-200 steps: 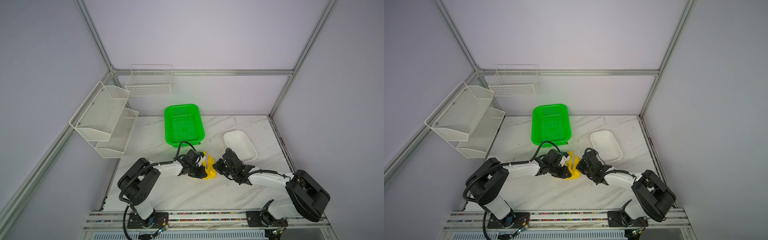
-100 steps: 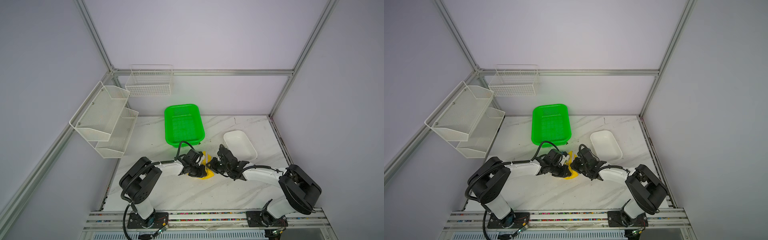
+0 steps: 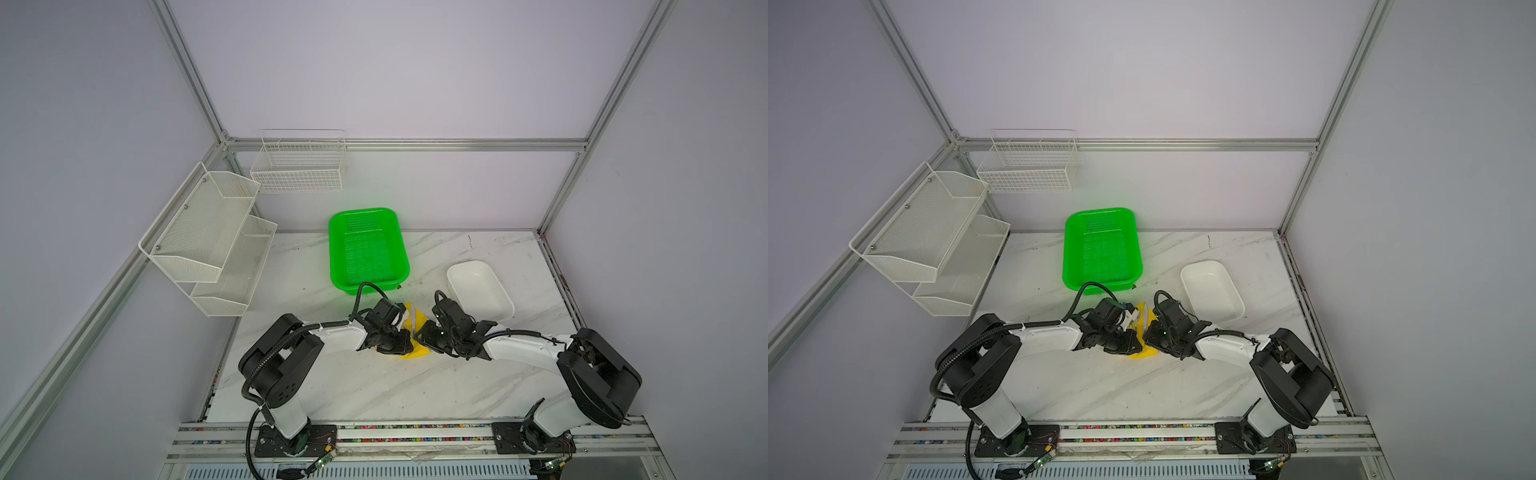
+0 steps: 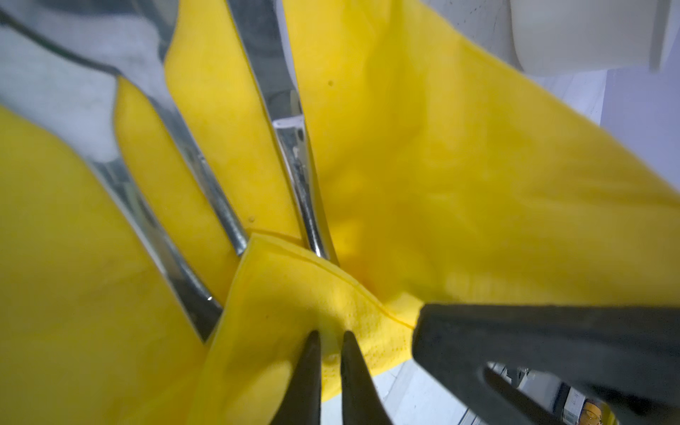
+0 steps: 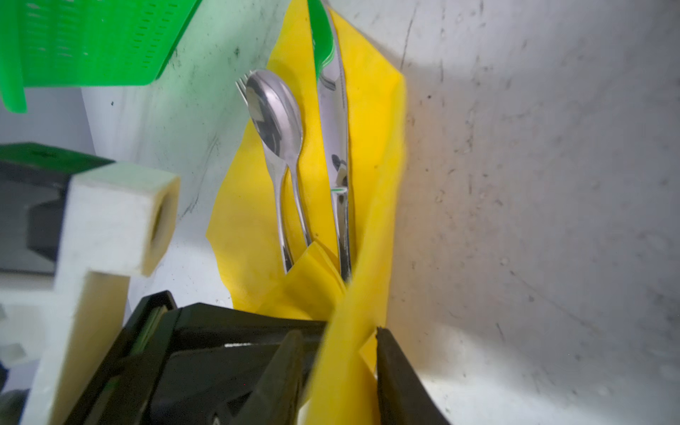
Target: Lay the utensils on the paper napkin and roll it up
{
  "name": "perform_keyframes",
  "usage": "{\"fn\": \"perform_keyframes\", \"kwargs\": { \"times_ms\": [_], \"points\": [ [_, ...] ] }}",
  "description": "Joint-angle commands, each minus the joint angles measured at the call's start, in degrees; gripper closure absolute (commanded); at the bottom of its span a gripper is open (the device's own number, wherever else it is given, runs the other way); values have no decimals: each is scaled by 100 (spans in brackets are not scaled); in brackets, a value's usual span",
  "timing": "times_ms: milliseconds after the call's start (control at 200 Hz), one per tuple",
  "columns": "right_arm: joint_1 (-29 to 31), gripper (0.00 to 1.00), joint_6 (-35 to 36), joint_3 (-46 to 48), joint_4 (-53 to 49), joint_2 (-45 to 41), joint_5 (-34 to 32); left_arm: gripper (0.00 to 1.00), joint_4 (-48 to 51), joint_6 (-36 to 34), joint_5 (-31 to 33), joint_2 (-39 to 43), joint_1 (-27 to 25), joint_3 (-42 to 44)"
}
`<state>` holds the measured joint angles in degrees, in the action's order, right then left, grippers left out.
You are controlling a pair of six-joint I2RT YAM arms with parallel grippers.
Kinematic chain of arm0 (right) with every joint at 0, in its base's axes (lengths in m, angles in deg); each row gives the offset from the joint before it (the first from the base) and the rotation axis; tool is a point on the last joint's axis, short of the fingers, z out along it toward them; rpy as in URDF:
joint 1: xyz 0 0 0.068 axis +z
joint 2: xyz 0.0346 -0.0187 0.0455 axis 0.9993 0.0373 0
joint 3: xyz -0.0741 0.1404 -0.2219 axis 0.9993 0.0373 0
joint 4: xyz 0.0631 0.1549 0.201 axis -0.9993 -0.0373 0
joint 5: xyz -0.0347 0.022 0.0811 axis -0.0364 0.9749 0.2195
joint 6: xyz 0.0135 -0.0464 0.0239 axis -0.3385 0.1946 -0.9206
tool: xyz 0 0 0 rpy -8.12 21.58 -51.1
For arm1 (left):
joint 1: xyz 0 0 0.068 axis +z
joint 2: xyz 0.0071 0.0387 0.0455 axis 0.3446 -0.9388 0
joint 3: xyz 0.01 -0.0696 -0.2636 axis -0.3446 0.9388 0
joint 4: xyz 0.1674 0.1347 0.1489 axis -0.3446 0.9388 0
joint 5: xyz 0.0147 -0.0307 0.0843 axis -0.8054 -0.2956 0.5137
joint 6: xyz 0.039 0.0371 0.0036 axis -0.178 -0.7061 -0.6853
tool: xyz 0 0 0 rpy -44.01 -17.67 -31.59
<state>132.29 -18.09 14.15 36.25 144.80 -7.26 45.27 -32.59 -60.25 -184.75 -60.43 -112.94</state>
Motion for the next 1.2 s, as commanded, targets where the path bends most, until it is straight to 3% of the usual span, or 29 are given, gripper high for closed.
{"fn": "perform_keyframes", "kwargs": {
  "times_ms": [0, 430, 635, 720, 1195],
  "points": [
    [31, 59, 266, 144, -201, -150, 152, 86, -26, 41, 142, -15, -15, -367],
    [31, 60, 711, 286, -360, 5, 263, 86, 25, 55, 196, 21, -19, -367],
    [31, 67, 788, 321, -440, 93, 194, 86, 44, 73, 200, 28, -22, -385],
    [31, 76, 947, 304, -483, 146, 201, 86, 44, 82, 197, 20, -14, -402],
    [31, 84, 951, 146, -698, 375, 40, 84, -45, -186, -255, 495, -139, -489]
  ]
}}
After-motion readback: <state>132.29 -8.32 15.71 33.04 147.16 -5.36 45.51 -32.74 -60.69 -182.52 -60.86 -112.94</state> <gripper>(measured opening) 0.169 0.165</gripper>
